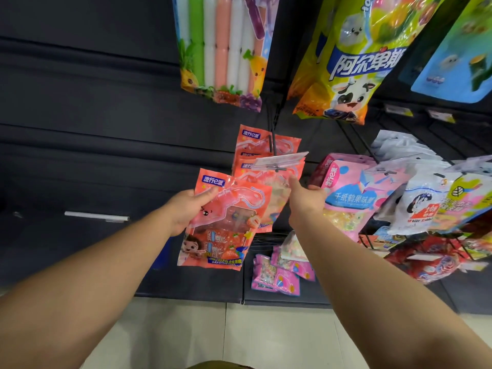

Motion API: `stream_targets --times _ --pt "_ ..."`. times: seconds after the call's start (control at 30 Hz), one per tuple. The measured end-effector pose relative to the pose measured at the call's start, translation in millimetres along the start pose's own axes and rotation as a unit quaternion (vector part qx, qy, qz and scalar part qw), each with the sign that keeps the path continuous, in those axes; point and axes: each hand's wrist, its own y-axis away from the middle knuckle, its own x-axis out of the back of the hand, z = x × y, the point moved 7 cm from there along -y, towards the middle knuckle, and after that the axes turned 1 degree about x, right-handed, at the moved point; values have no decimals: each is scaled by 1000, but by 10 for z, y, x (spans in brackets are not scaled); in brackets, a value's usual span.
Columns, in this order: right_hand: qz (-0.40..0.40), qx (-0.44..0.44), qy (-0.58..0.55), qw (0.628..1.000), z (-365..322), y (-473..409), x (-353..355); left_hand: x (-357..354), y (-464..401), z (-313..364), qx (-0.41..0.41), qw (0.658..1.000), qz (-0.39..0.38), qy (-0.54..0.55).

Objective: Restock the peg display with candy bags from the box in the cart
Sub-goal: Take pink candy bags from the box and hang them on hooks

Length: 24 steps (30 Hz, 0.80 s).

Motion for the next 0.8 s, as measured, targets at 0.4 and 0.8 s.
stream_targets --times 0.4,0.8 --pt "-206 6 -29 978 -56 174 -98 -522 -94 359 -48 996 72 35" --pt "-157 54 -27 986 -264 85 -44 -616 -232 750 -76 990 120 -14"
